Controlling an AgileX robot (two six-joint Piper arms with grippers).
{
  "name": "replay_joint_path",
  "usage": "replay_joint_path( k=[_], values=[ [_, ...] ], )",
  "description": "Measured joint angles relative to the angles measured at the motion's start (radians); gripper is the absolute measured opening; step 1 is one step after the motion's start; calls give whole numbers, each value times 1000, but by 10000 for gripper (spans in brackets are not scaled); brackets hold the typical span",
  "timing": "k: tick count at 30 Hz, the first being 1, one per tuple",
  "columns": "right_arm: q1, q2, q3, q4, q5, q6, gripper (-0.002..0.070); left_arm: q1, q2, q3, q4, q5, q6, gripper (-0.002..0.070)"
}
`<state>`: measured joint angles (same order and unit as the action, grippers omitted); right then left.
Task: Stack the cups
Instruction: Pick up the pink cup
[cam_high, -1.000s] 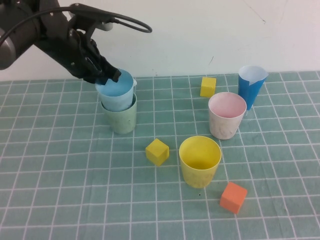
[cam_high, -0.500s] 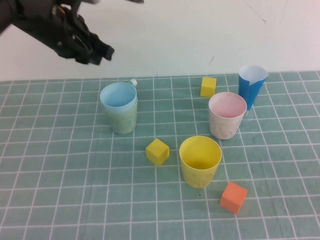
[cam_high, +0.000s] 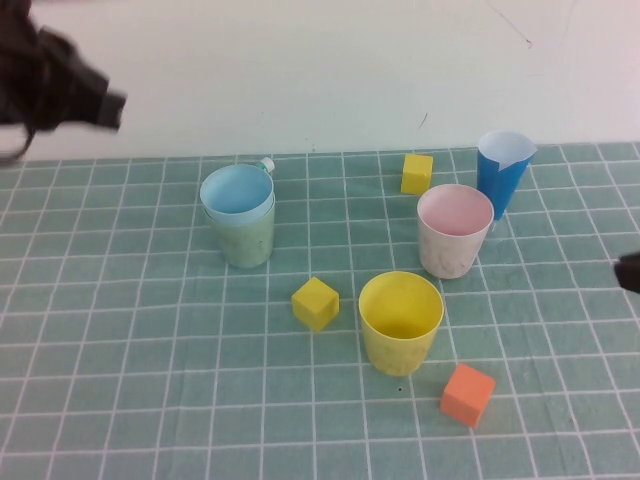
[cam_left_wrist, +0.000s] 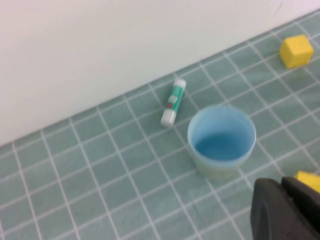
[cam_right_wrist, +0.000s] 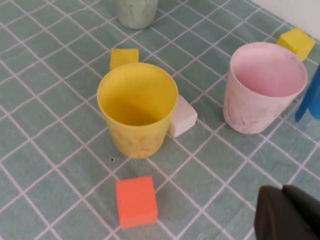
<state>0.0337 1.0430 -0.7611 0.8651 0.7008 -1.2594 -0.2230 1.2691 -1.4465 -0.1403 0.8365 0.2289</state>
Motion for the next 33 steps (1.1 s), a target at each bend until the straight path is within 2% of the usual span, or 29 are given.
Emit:
replay_joint_path(
  k=[6,12,17,21,24,26,30,33],
  values=[
    [101,220,-192,-34,2,28,-1,0,-219,370,6,-149,0,2],
    [258,449,-414,-244,8,212,-1,0,-374,667,36,-354,0,1],
    [335,612,-616,-382,71,318,9,0,-477,789,36,-452,0,2],
    [344,740,-747,-462,126,360,127,0,-519,844,36,-474,0,2],
    [344,824,-830,-491,137,388,285,0,-521,872,36,-490,0,2],
    [344,867,-874,-493,147,392,361,0,-521,888,39,-504,-4,2],
    [344,944,-933,-497,154,399,408,0,-521,922,43,-551,-4,2],
    [344,992,-958,-497,154,399,400,0,-521,944,47,-578,-2,2]
  ],
)
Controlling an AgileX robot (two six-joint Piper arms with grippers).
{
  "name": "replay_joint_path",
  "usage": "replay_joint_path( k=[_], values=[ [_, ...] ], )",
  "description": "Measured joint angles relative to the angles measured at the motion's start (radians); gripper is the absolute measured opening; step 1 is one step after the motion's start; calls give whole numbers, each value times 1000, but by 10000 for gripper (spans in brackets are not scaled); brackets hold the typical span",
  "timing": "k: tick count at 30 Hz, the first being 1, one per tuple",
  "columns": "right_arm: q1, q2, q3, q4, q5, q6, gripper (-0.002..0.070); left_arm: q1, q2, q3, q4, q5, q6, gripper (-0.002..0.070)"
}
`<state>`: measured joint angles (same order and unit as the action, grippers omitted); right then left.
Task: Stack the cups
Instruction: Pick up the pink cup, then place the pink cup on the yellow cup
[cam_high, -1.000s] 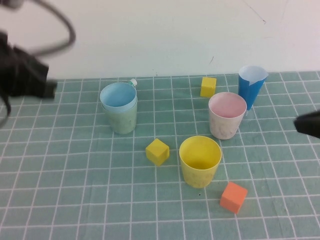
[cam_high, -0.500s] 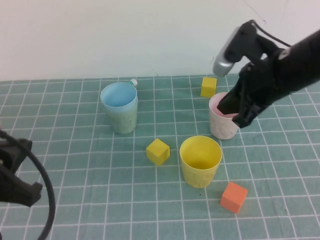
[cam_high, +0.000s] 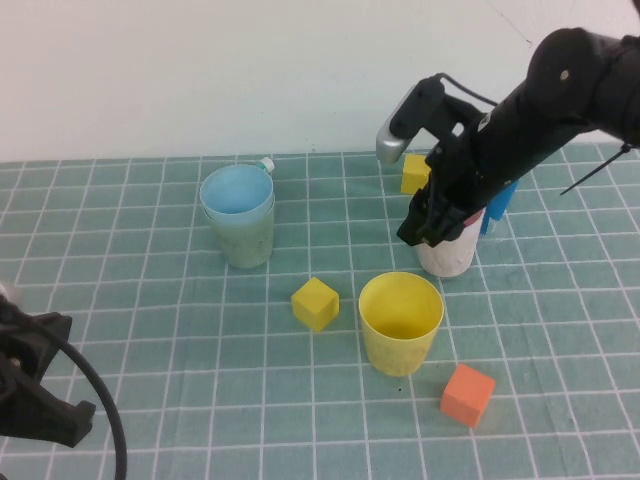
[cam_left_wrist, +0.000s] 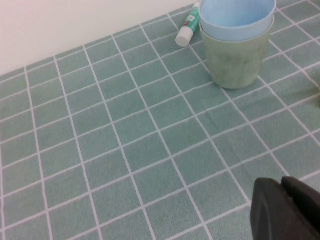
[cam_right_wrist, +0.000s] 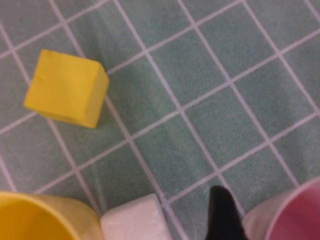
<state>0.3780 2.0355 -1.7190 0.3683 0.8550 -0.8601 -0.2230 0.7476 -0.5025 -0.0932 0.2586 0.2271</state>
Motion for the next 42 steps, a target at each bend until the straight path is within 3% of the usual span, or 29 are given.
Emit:
replay_joint_path(
  k=[3,8,11,22,30,36,42],
  values=[
    [0,29,-10,0,-3,0,319,0,0,12,0,-23,0,1],
    [0,37,-15,-1,-9,0,97,0,0,14,0,-62,0,1],
    [0,37,-27,-2,-7,-11,46,0,0,14,0,-79,0,1],
    [19,23,-256,6,224,-2,40,0,0,14,-2,-86,0,1],
    [211,-130,-313,-115,379,84,40,0,0,14,-7,-74,0,1],
    [296,-266,-129,-153,334,147,39,0,0,14,-9,-70,-2,1],
    [298,-389,204,-138,36,173,37,0,0,14,-25,-54,-2,1]
  ],
)
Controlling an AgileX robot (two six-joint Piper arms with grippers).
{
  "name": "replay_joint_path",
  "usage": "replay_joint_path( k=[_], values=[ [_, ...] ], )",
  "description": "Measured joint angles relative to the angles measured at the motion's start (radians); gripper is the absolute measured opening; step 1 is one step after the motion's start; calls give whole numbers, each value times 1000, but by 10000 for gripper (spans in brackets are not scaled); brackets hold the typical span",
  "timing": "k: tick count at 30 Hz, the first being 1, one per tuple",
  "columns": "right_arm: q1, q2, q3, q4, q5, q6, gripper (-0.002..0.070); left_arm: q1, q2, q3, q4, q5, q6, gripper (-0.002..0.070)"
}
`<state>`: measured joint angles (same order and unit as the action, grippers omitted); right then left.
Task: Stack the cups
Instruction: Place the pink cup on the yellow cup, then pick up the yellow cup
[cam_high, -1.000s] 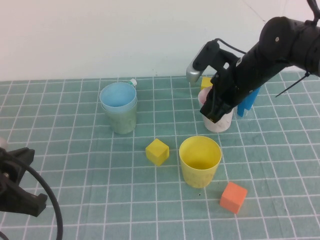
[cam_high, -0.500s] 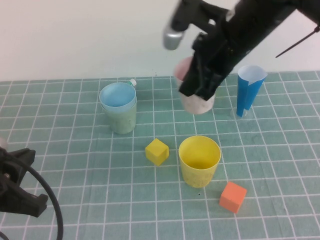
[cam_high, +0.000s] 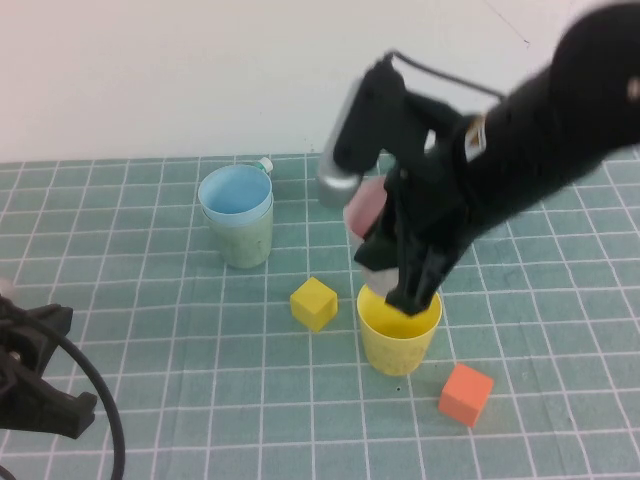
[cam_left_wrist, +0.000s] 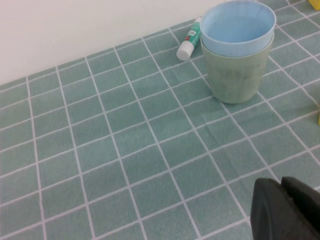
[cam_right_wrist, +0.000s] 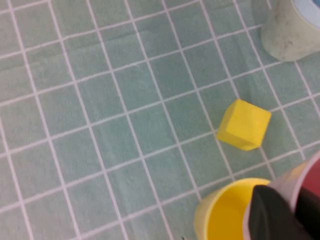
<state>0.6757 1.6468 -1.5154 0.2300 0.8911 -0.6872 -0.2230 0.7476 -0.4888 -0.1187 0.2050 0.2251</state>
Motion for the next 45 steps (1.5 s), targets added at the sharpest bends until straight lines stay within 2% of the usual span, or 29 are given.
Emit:
replay_joint_path(
  k=[7,23,26,31,33,38,42,45],
  values=[
    [0,19,150,34,-213,11,37,0,0,0,-13,0,0,1],
    [0,58,152,42,-182,106,47,0,0,0,-27,2,-3,1],
    [0,58,152,42,-163,121,104,0,0,0,-46,2,-3,1],
    [0,58,149,42,-153,133,317,0,0,0,-73,2,-3,1],
    [0,58,134,39,-128,145,379,0,0,0,-75,2,-3,1],
    [2,58,24,-54,-6,193,418,0,0,0,-75,20,-3,1],
    [0,63,-57,-270,72,277,424,0,0,0,-77,29,-3,1],
    [-28,83,-74,-346,96,334,424,0,0,0,-95,32,-1,1]
  ],
)
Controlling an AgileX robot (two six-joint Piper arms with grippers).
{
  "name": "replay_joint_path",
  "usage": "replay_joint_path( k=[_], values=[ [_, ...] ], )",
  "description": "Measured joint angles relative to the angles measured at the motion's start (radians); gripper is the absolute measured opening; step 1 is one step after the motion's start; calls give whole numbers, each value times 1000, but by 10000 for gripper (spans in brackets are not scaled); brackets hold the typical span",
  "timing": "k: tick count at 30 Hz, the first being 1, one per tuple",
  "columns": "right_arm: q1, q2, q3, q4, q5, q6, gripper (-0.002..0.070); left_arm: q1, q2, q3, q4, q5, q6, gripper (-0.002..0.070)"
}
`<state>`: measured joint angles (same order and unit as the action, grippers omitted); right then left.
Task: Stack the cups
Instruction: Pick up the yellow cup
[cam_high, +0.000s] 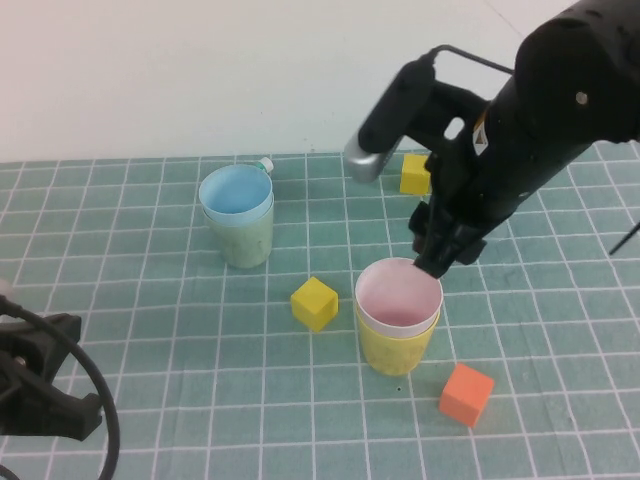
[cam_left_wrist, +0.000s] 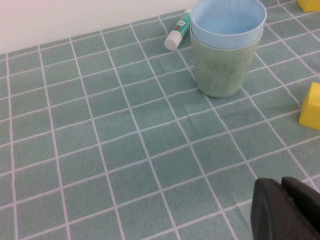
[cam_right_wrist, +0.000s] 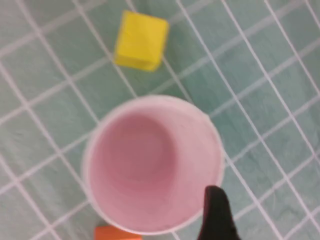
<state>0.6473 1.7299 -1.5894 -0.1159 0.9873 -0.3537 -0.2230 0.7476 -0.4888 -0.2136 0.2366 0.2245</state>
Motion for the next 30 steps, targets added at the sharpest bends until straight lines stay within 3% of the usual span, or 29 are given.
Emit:
replay_joint_path(
  k=[8,14,30],
  values=[
    [-85,106,-2,53,-16,2,414,0,0,0,-28,0,-6,1],
    [-87,112,-12,151,-12,-57,405,0,0,0,-36,-2,-12,1],
    [-87,177,-97,183,67,-99,398,0,0,0,-46,-2,-19,0]
  ],
)
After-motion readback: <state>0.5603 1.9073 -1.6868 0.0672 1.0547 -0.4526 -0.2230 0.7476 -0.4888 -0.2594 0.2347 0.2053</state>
